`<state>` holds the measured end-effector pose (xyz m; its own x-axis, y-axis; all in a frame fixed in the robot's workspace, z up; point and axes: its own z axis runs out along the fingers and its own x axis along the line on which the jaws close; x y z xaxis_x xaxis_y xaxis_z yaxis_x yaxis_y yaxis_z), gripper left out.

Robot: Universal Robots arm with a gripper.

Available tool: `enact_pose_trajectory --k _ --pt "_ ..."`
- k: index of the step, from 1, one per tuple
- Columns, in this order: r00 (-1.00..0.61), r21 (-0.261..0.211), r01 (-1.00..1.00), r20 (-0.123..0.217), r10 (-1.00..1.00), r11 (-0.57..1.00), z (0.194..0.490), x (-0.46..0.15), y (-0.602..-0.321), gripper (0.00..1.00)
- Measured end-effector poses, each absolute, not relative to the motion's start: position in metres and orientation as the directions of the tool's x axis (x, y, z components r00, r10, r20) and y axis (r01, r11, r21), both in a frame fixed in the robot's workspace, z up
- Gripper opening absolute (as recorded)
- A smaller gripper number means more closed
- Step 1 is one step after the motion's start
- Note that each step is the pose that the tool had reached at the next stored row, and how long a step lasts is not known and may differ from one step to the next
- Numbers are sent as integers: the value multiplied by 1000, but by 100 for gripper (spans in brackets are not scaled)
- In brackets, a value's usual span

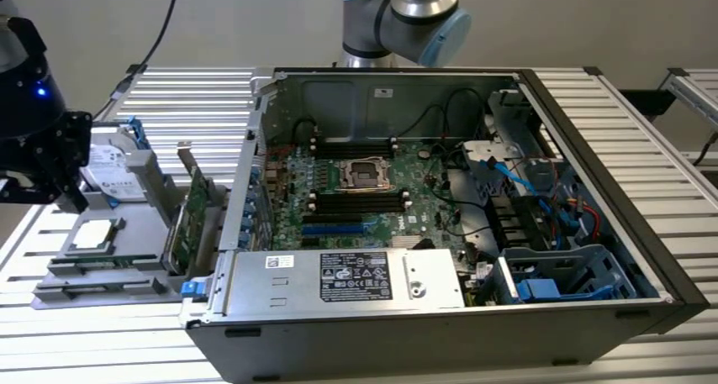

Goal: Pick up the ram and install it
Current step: 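Pick up the ram and move it above insertion slot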

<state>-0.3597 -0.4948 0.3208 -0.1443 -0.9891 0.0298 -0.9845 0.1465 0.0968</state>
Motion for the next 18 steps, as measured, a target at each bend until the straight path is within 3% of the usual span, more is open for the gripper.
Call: enact_pose_trajectory --k 9,18 --pt "-2 88 -996 34 -999 5 319 -360 -495 11" --pt "9 88 -996 39 -999 -6 319 -360 -495 11"
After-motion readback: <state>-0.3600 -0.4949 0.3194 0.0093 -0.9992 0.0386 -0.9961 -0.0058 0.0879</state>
